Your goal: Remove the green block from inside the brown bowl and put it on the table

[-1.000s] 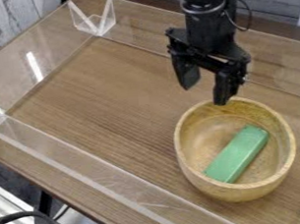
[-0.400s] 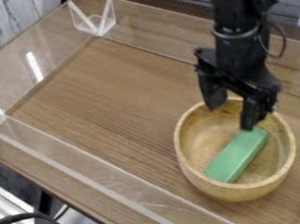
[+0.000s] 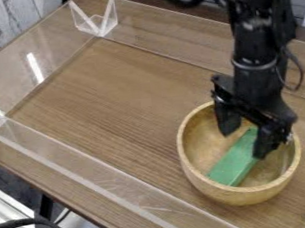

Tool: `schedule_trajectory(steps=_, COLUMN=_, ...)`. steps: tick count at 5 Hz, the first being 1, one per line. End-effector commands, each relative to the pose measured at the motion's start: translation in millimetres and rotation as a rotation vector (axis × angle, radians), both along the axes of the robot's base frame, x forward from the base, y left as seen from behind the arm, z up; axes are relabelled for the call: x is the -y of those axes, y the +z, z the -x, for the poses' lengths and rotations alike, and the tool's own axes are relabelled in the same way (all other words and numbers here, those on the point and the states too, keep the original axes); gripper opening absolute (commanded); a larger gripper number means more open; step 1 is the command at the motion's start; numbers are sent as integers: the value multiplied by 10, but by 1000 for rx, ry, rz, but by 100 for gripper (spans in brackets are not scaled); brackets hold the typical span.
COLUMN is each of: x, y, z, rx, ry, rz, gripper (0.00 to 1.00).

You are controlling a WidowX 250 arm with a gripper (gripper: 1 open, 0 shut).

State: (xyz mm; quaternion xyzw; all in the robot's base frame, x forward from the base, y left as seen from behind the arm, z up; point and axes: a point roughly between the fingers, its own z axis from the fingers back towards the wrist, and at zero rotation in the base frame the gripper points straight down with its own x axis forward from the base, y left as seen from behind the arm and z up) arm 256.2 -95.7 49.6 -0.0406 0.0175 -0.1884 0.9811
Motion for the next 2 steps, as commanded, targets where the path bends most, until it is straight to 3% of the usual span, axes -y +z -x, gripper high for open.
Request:
schedule_trajectory(steps=1, x=49, y=79, z=-86, rx=37, ry=-5, rz=17, gripper=100)
schedule_trajectory(steps=2, x=47, y=76, z=-81, rx=37, ry=-3, rz=18, gripper=100)
